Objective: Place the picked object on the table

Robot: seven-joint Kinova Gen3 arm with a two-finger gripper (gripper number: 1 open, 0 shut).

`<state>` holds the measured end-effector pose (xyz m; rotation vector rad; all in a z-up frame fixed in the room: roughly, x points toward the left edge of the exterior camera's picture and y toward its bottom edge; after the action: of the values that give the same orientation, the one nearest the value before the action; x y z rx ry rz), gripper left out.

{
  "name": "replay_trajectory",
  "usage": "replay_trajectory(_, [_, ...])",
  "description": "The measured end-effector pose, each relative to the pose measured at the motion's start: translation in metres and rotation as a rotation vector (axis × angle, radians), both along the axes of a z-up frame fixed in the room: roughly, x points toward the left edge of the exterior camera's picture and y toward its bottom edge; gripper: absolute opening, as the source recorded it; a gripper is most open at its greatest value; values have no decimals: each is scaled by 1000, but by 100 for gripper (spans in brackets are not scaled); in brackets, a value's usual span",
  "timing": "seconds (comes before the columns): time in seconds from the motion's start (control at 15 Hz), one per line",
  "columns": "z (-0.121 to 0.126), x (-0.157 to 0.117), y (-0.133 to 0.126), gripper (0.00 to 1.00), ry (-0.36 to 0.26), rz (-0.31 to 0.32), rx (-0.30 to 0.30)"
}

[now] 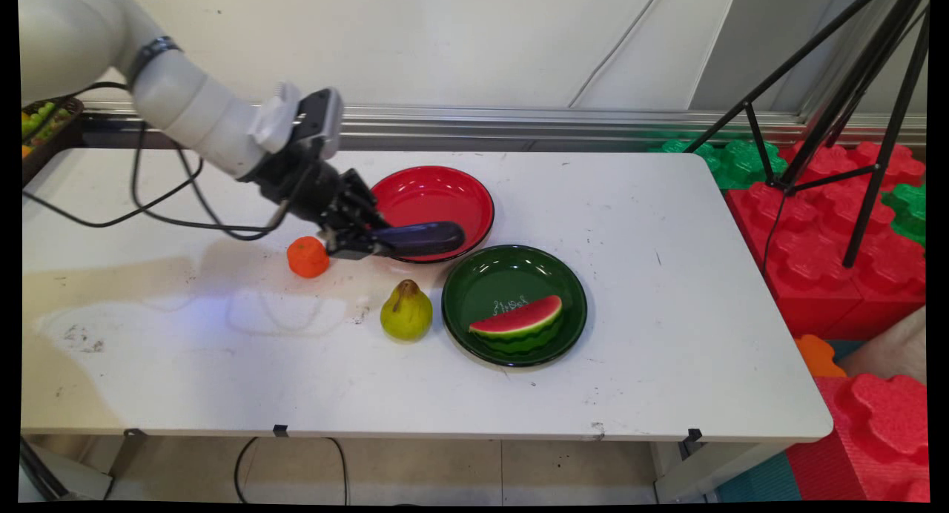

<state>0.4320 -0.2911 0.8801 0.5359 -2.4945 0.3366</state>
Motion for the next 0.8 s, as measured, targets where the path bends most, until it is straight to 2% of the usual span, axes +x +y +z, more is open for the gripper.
replay_trajectory(0.47, [-2, 45, 41, 0, -45, 8, 61])
replay_trajectory(0.8, [-10, 66, 60, 0, -72, 22, 104])
